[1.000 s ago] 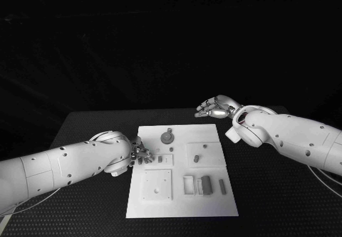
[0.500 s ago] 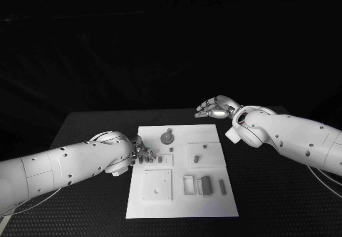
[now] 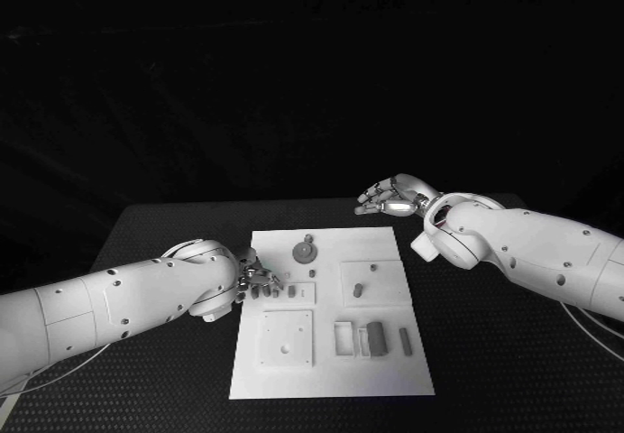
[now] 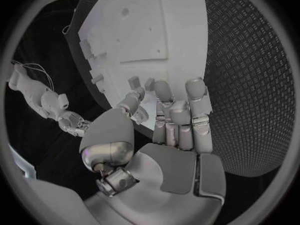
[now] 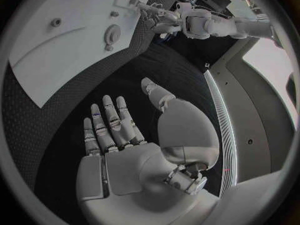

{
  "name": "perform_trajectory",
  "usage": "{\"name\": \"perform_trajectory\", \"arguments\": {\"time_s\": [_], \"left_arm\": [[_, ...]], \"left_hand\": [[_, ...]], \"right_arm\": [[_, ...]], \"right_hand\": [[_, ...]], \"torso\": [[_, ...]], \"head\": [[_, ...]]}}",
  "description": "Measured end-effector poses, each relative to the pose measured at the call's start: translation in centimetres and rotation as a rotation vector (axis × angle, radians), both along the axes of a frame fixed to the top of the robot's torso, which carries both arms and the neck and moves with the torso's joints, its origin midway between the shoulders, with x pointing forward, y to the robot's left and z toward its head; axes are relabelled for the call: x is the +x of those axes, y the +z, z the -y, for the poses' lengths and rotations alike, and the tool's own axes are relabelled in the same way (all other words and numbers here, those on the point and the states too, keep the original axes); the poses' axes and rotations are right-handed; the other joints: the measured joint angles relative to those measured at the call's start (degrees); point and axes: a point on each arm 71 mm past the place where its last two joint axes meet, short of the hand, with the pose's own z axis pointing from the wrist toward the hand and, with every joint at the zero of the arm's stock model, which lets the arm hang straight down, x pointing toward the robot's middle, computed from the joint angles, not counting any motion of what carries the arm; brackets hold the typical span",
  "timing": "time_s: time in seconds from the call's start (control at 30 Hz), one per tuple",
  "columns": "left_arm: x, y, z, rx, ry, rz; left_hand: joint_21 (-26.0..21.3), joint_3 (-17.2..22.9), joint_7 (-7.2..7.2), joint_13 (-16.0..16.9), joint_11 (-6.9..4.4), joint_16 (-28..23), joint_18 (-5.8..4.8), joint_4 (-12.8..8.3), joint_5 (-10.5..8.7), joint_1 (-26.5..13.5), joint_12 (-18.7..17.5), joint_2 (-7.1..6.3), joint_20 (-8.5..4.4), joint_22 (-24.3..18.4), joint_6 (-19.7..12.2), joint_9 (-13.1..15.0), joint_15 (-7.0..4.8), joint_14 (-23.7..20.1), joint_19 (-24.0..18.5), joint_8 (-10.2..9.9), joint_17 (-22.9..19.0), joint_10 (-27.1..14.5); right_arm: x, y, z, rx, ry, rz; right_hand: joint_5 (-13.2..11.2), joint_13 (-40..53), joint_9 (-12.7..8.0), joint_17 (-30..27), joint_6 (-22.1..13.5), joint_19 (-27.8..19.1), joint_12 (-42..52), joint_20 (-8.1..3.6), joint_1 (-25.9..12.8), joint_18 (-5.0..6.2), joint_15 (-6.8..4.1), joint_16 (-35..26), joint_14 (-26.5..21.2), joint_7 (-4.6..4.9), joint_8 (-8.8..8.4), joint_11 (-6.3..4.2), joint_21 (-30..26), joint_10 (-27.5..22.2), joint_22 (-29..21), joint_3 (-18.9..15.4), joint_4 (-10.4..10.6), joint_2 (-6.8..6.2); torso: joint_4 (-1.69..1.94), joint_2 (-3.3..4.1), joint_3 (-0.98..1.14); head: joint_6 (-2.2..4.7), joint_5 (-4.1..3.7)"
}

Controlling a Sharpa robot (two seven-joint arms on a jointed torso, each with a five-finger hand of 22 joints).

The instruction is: Assemble the parts on the task board

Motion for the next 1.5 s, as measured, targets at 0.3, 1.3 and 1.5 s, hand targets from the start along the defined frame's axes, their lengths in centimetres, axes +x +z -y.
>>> {"name": "perform_trajectory", "arguments": {"time_s": [0.3,1.3,1.5], "left_arm": [[1.0,2.5,-0.9,-0.097,0.042,0.071],[1.8,3.6,6.7,-0.159,-0.462,0.522],[1.4,3.6,7.7,-0.126,-0.541,0.553]], "left_hand": [[-3.1,0.7,2.32,-1.5,2.29,-3.3,-0.05,-0.9,0.0,1.6,-3.2,-2.05,0.69,-0.1,-5.0,-1.0,2.09,-4.4,-4.9,-2.3,-1.3,-4.8],[-21.3,2.6,6.9,-18.5,12.16,-26.2,-0.01,-7.6,0.28,23.4,-25.8,-1.89,11.06,-12.2,-16.2,-7.3,12.46,-18.6,-19.4,-4.0,-11.6,-16.9],[-21.6,2.6,6.66,-18.9,11.9,-26.7,-0.02,-7.6,0.28,23.8,-26.4,-1.55,10.79,-12.6,-14.8,-7.5,12.27,-18.0,-18.9,-3.3,-11.6,-15.9]], "right_arm": [[0.0,0.0,0.2,-0.001,-0.004,0.0],[0.6,-0.2,0.9,0.006,-0.024,-0.004],[0.7,-0.2,0.9,0.007,-0.023,-0.002]], "right_hand": [[0.0,0.0,0.0,0.0,0.0,0.0,0.0,0.0,0.0,0.0,-0.01,0.0,0.0,0.0,0.0,0.0,0.0,0.0,0.0,0.0,0.0,0.0],[0.0,0.0,-0.4,0.6,0.0,8.7,0.0,-1.17,-0.4,2.22,-0.5,1.7,2.6,0.0,0.48,0.0,4.1,0.0,23.0,0.3,-0.3,0.38],[0.0,0.0,-0.5,1.0,-0.2,12.5,0.0,-1.31,-0.9,3.1,-1.04,3.0,4.8,0.16,0.92,0.0,3.5,0.0,22.6,0.7,-0.7,0.86]], "torso": [[0.01,0.01,-0.03],[-0.13,0.14,0.03],[-0.09,0.14,0.1]], "head": [[0.25,-0.32],[1.03,-0.83],[0.96,-0.94]]}}
